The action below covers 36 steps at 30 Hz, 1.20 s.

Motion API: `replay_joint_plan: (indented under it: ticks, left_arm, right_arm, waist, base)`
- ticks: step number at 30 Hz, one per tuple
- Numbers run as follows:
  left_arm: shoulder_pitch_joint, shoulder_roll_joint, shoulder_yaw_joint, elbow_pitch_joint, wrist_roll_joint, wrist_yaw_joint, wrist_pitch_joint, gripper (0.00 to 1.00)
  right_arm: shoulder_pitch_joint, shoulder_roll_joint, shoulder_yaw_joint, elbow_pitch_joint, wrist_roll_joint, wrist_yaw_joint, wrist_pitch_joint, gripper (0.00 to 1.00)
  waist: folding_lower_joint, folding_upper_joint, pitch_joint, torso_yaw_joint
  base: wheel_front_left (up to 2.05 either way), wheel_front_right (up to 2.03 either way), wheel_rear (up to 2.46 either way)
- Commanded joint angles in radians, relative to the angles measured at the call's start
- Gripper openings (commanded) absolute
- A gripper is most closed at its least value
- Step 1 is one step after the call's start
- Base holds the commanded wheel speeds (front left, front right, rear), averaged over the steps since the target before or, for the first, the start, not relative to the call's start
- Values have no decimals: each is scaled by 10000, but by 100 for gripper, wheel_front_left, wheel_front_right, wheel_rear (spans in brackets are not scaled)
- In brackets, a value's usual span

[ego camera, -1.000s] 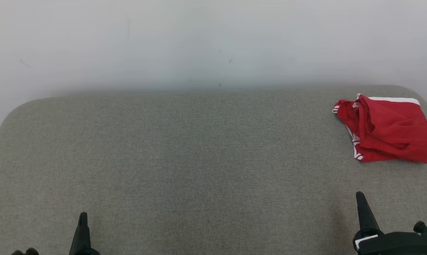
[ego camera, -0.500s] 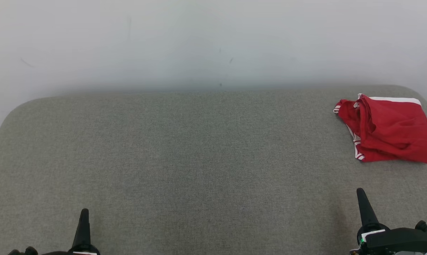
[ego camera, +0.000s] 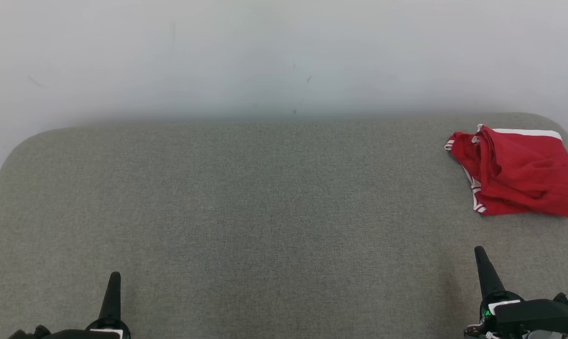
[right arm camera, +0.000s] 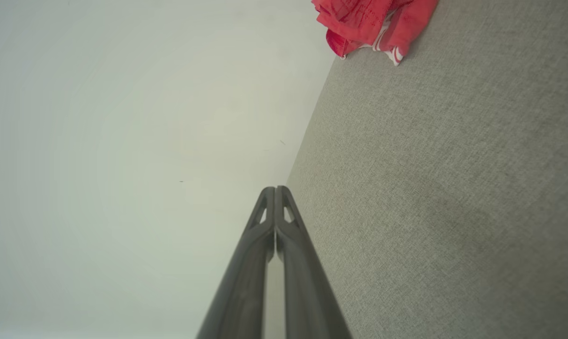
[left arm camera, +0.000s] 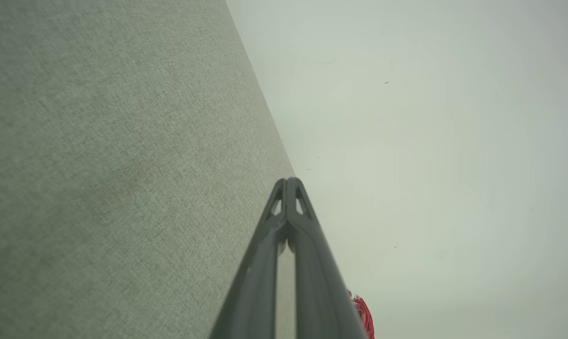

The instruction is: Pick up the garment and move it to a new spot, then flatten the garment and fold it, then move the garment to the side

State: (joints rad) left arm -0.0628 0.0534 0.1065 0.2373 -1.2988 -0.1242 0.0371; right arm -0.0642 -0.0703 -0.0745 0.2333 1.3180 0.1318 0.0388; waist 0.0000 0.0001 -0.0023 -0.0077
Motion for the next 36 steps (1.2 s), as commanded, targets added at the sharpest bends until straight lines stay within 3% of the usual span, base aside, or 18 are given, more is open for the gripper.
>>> replay_joint_plan:
  ticks: [1,36]
  left_arm:
    - [-174,-4,35,-33,-191,-51,43,0]
    - [-482,-36,89,82,-2918,-105,726,0]
  right_arm:
    - [-163,13,-47,-44,168,-13,45,0]
    - [-443,163,-346,99,2759,-20,683,0]
  waist:
    - [0,-1,1,1]
    - [0,-1,48,68]
  base:
    - [0,0,0]
    - [0,0,0]
